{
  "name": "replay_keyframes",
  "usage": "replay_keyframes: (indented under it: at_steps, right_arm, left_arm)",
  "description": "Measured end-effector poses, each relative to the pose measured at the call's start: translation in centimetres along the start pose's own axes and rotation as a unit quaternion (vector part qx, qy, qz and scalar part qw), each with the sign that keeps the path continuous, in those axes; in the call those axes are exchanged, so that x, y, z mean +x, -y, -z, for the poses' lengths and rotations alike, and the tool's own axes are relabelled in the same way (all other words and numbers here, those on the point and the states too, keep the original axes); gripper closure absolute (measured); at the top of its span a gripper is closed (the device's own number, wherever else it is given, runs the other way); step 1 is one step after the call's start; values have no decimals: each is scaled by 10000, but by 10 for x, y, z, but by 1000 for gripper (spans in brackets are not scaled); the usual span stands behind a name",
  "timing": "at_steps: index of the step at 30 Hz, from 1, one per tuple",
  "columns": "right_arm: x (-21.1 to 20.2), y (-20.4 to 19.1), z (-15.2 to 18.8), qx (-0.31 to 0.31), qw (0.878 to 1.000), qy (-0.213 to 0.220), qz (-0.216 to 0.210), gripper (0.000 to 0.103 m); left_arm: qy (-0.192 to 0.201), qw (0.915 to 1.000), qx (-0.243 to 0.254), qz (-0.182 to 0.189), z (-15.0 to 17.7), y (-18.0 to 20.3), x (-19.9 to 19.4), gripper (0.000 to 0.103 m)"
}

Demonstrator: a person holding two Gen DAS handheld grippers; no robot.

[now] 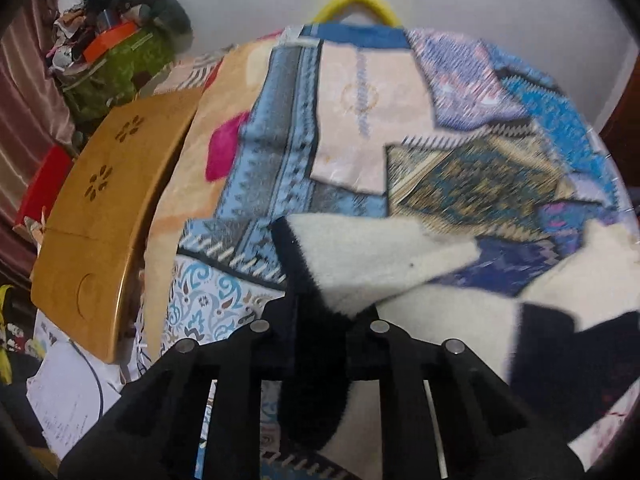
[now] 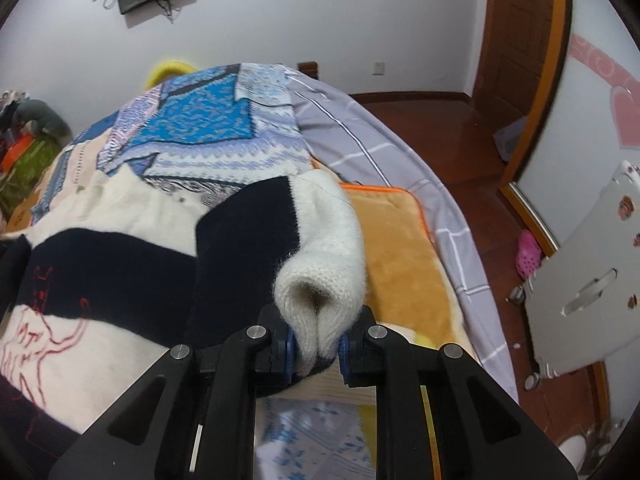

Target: Fold small clothes

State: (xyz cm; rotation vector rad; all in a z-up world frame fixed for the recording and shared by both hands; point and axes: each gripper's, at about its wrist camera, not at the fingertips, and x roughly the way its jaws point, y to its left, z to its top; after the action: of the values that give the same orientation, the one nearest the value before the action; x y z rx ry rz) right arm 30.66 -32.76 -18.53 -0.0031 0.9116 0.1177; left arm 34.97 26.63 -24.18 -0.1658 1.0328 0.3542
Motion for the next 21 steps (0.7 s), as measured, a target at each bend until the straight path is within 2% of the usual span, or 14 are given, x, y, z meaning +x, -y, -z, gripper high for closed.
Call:
replay_keyframes:
  at_steps: [7, 12, 21]
  right_arm:
    - [5, 24, 10, 122, 9994, -236, 226, 88]
    - [-2, 35, 18, 185, 9987, -411, 217, 86]
    - [-52, 31, 27, 91, 9999, -8, -142, 81]
  left_arm:
    - [559, 9970, 226, 477, -17, 32, -64, 89]
    - [897, 9909, 552, 839, -20, 72, -110, 89]
    - [1243, 9754, 1173, 1389, -10, 149, -167, 89]
